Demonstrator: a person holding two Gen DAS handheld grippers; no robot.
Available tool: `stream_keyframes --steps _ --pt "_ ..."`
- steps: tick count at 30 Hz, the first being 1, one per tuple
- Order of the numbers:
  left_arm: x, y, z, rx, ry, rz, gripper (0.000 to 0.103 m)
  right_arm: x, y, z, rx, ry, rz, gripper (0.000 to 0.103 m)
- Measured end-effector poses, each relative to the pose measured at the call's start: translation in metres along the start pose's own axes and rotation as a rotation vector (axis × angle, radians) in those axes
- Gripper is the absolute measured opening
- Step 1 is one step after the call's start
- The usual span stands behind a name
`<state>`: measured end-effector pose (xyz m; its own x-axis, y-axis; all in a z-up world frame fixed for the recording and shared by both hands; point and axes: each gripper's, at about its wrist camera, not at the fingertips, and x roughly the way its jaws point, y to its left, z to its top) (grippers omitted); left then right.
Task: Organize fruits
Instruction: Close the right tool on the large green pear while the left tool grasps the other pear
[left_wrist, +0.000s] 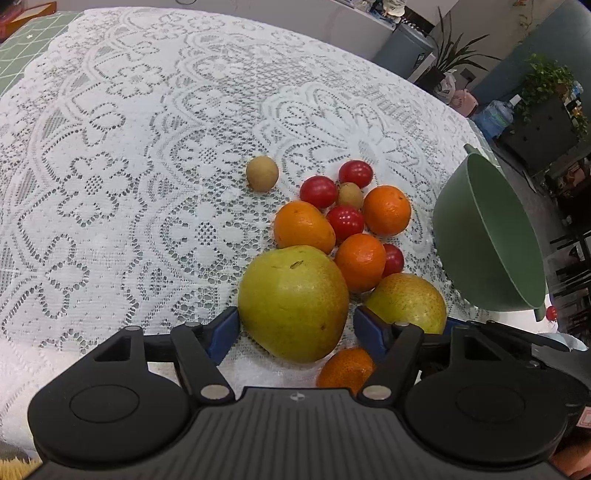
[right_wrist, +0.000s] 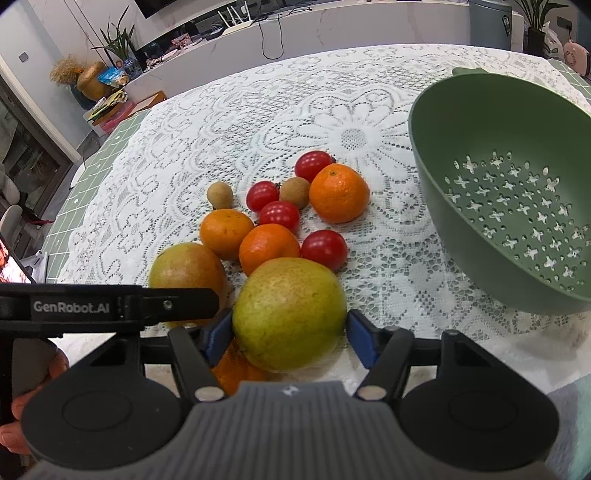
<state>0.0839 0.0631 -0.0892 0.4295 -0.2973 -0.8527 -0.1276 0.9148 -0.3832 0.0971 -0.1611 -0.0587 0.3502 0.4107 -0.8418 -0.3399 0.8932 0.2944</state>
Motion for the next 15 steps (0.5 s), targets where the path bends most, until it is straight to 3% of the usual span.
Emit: stream_keyframes --steps 3,15 --pt "0.001 0.001 0.0 -0.005 0.005 -0.004 0.073 0.0 0.001 0.0 -0.006 -0.002 -0.003 0.063" --pt "-0.007 -0.012 -0.007 0.011 -0.033 0.065 0.071 -0.003 0.005 -0.003 -0.041 -0.014 -0.031 0.063"
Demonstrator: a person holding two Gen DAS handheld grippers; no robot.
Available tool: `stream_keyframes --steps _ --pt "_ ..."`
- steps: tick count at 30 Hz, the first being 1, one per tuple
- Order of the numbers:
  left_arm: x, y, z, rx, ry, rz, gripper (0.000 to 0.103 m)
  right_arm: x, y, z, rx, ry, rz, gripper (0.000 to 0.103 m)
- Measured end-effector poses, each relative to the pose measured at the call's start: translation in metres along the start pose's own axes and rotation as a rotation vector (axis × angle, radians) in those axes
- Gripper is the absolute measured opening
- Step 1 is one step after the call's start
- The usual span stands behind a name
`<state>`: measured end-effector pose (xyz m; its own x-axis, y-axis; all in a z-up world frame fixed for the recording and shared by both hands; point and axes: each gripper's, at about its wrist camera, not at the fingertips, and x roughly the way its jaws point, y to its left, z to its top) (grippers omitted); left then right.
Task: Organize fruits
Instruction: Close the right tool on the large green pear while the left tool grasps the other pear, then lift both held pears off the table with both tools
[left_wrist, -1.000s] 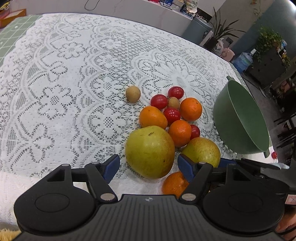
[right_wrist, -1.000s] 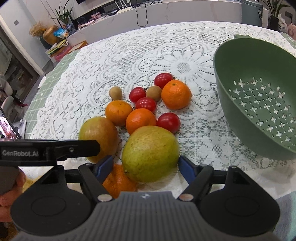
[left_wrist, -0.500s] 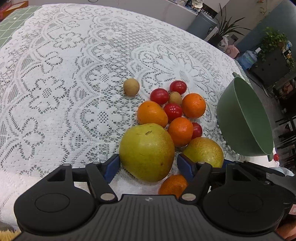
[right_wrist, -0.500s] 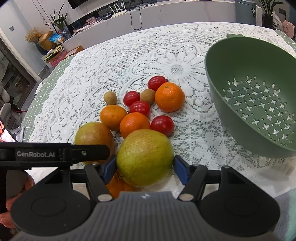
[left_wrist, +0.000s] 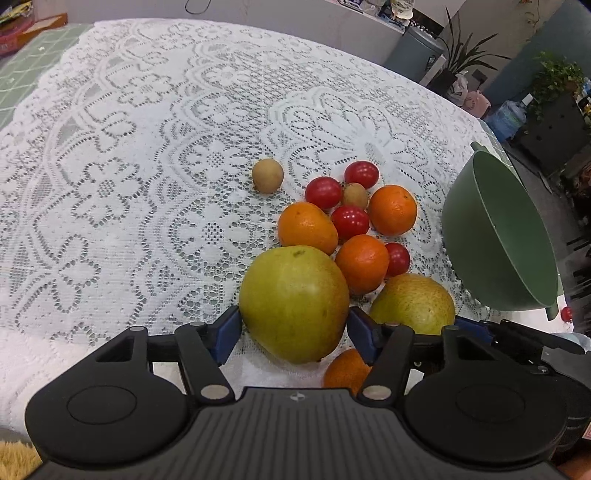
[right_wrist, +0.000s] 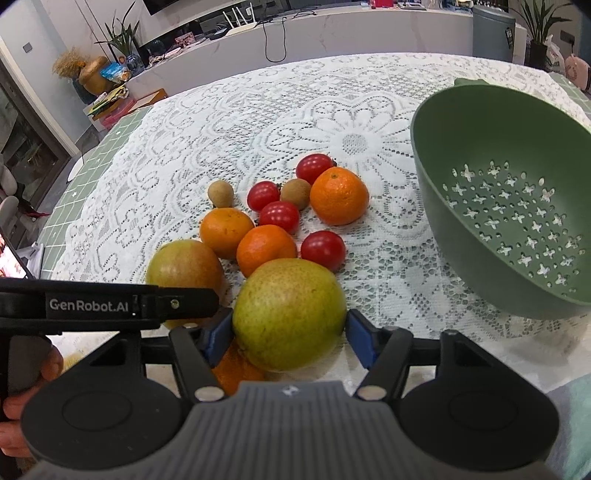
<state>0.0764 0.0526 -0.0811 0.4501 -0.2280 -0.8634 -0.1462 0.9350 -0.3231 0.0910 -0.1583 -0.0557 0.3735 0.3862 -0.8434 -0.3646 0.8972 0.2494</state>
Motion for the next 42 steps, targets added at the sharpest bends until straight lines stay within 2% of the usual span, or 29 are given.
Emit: stream_keyframes --steps 6,13,15,16,17,19,21,31,35,36,42 --pt "-0.019 -0.004 -0.005 0.004 -0.044 0.02 0.069 -0.01 0.003 -0.003 -0.034 -0.026 -0.018 0.063" --pt "-0.042 -0.011 -0.01 -0.006 -0.082 0.024 0.06 -0.028 0.004 -0.003 -0.075 -0.052 -0.02 0.063" --pt "-0.045 -0.014 -0.01 0.004 -0.092 0.03 0.048 -0.033 0.005 -0.002 -0.097 -0.054 -0.021 0.063" --pt "-0.048 -0.016 -0.01 0.006 -0.11 0.037 0.029 -0.035 0.005 -0.001 -0.106 -0.053 -0.023 0.063" --pt "-0.051 -0.017 -0.009 0.017 -0.118 0.038 0.006 -0.036 0.005 -0.001 -0.113 -0.051 -0.023 0.063" --pt "-0.049 -0.017 -0.006 0.011 -0.092 0.006 0.007 -0.036 0.003 -0.001 -0.126 -0.036 -0.026 0.063" --pt "-0.044 -0.017 -0.008 0.015 -0.058 0.015 0.007 -0.032 0.002 -0.002 -0.131 -0.011 -0.035 0.063" --pt "-0.045 -0.013 -0.019 0.027 -0.026 -0.023 0.01 -0.02 -0.003 -0.007 -0.1 0.061 -0.042 0.063" --pt "-0.049 -0.017 -0.021 0.075 -0.018 -0.048 0.032 -0.016 -0.007 -0.007 -0.083 0.084 -0.043 0.063" --pt "-0.05 -0.019 -0.022 0.096 -0.017 -0.044 0.033 -0.014 -0.008 -0.007 -0.078 0.091 -0.044 0.063" --pt "-0.053 -0.035 -0.029 0.291 -0.004 -0.009 0.058 -0.014 -0.007 -0.007 -0.082 0.088 -0.044 0.063"
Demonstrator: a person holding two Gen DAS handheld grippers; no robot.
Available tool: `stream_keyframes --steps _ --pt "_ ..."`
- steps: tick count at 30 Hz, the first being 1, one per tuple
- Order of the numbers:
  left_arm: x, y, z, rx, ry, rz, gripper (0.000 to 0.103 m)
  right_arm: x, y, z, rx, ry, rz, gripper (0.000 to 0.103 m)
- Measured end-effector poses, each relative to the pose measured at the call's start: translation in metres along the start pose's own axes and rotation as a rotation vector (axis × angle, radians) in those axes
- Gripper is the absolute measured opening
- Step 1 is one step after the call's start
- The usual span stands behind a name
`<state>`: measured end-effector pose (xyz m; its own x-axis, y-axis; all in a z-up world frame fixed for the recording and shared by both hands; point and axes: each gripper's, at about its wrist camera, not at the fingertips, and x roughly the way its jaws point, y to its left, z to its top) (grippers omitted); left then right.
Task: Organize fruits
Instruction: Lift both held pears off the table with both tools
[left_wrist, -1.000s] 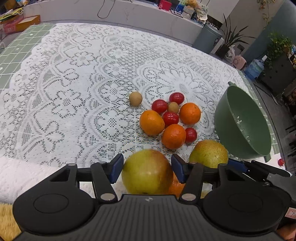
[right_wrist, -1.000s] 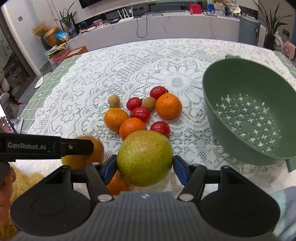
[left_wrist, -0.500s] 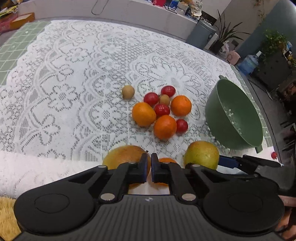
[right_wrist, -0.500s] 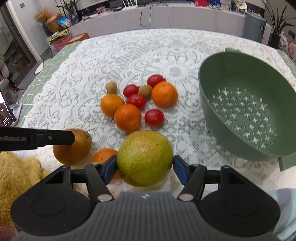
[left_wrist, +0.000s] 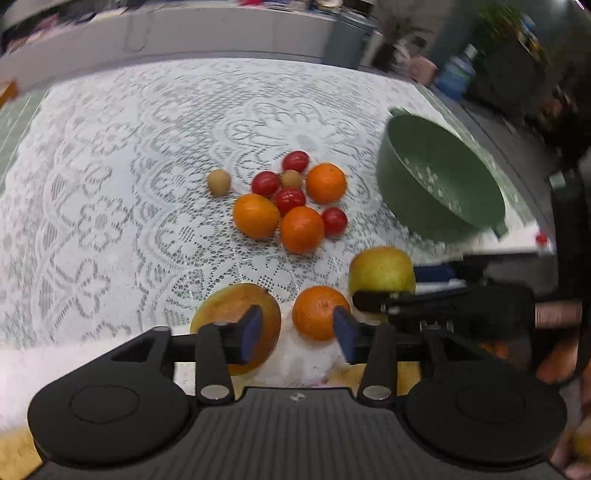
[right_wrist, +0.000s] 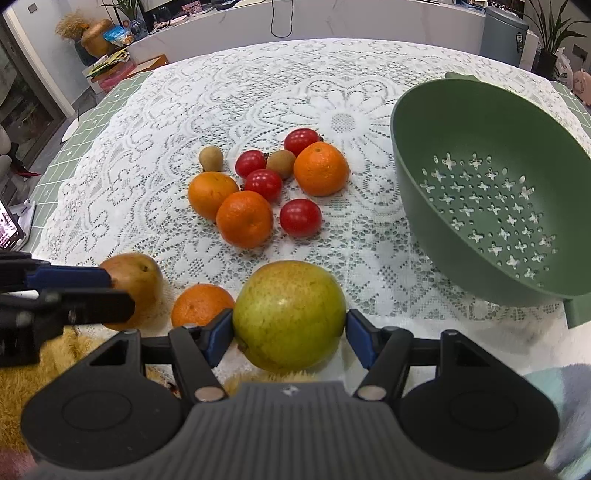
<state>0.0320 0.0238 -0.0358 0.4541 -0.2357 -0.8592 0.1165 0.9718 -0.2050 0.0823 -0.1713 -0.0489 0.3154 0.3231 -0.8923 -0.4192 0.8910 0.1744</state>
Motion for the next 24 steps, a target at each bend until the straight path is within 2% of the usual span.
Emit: stream_keyframes --steps 3,5,7,11,17,20,24 --pt "0.001 -0.01 -0.004 0.127 0.0 0.056 0.066 0.0 0.0 0.0 0.003 0.001 0.0 0.063" --pt "0.003 -0.014 -0.006 0.197 -0.002 0.108 0.075 0.0 0.0 0.0 0.002 0.001 0.0 0.063" --pt "0.007 -0.018 -0.009 0.261 0.003 0.174 0.079 0.0 0.001 0.0 0.0 0.0 -0.002 0.063" --pt "0.019 -0.018 -0.012 0.341 0.011 0.296 0.08 0.001 0.001 0.0 0.0 -0.001 -0.003 0.063" --pt "0.042 -0.006 -0.013 0.362 0.073 0.448 0.08 0.004 0.002 0.002 -0.008 0.002 -0.005 0.064" --pt "0.047 0.004 -0.012 0.332 0.084 0.479 0.078 0.005 0.002 0.002 -0.006 0.003 -0.004 0.064" --pt "0.047 0.012 -0.011 0.275 0.079 0.481 0.076 0.005 0.003 0.003 -0.008 0.002 -0.006 0.064"
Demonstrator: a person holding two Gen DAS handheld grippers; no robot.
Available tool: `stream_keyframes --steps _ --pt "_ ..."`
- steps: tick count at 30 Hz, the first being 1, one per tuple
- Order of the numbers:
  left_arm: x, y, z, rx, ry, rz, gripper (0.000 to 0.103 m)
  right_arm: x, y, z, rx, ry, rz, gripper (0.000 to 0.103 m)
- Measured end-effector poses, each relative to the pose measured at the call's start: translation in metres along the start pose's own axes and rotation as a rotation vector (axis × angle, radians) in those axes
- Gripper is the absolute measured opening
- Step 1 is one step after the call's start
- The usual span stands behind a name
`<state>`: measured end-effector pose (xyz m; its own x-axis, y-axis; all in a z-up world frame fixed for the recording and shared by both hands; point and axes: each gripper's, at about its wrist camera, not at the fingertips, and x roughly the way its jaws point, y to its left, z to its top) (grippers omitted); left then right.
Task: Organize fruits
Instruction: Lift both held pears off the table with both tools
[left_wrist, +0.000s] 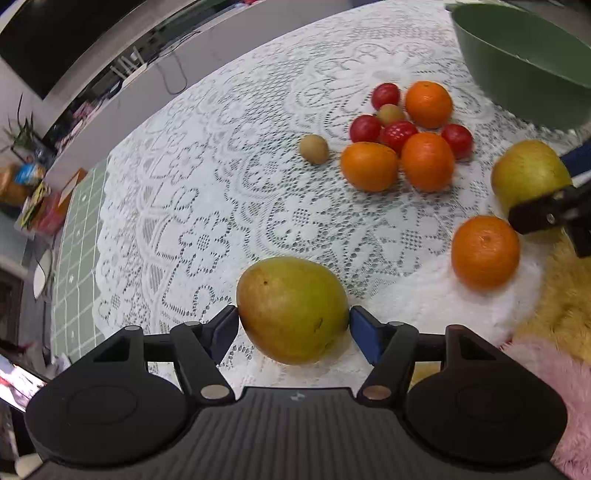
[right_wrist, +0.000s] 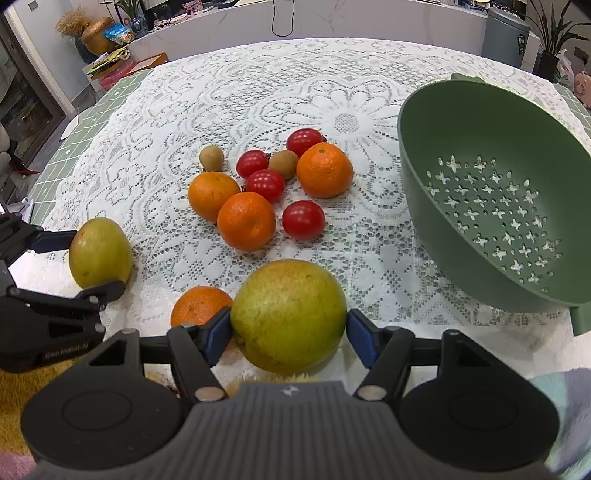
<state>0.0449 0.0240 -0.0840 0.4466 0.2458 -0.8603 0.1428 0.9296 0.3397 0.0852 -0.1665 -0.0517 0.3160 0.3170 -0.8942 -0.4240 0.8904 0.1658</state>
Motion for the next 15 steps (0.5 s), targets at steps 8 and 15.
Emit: stream_keyframes --steps 8,15 --pt "0.009 0.002 0.001 -0.026 0.012 0.016 0.077 0.001 0.002 0.001 -0.006 -0.004 -0.005 0.064" --pt "0.011 0.009 -0.001 -0.074 0.022 0.006 0.076 0.001 0.002 0.001 -0.007 -0.006 -0.006 0.064"
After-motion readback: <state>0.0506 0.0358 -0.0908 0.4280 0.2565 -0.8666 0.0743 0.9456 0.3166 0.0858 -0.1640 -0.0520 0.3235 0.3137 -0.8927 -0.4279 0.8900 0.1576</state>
